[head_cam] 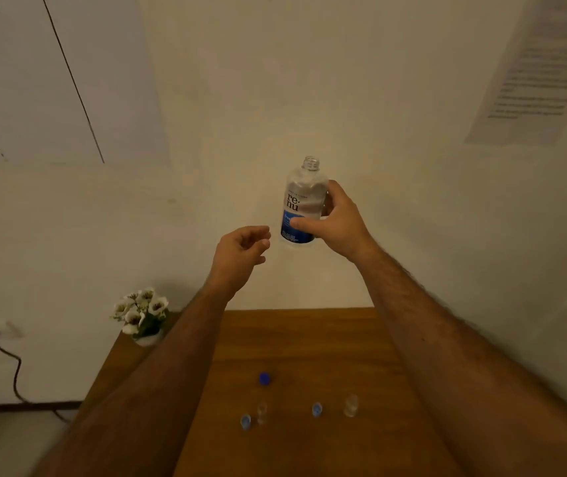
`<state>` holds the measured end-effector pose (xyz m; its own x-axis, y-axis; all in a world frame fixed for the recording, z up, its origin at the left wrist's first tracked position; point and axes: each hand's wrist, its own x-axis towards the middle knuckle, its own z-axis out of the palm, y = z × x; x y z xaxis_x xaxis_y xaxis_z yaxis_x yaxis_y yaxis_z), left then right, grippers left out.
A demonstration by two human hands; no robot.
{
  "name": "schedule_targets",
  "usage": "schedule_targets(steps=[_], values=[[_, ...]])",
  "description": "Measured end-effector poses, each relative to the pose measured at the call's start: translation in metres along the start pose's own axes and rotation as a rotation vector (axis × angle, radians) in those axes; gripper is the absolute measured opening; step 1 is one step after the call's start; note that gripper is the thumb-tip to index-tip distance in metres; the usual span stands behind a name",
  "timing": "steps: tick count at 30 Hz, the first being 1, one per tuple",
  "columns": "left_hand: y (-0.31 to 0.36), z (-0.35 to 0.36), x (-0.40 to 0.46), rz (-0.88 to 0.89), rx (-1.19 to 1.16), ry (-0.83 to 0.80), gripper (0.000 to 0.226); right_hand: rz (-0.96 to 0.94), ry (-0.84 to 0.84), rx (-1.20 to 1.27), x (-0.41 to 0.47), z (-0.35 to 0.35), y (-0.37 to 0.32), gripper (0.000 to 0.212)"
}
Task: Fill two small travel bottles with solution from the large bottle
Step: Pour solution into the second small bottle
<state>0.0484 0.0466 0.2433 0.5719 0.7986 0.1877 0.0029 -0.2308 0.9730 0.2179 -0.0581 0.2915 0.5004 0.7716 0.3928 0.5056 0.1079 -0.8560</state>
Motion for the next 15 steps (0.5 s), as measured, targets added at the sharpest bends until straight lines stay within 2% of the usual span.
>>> schedule_targets(steps=[9, 15], values=[[-0.138, -0.003, -0.074, -0.261, 0.302, -0.111, 0.032, 0.100, -0.014, -0.045, -0.044, 0.027, 0.065, 0.072], [-0.208, 0.000, -0.126, -0.446, 0.390, -0.154, 0.033, 0.159, -0.055, -0.095, -0.076, 0.046, 0.112, 0.075]])
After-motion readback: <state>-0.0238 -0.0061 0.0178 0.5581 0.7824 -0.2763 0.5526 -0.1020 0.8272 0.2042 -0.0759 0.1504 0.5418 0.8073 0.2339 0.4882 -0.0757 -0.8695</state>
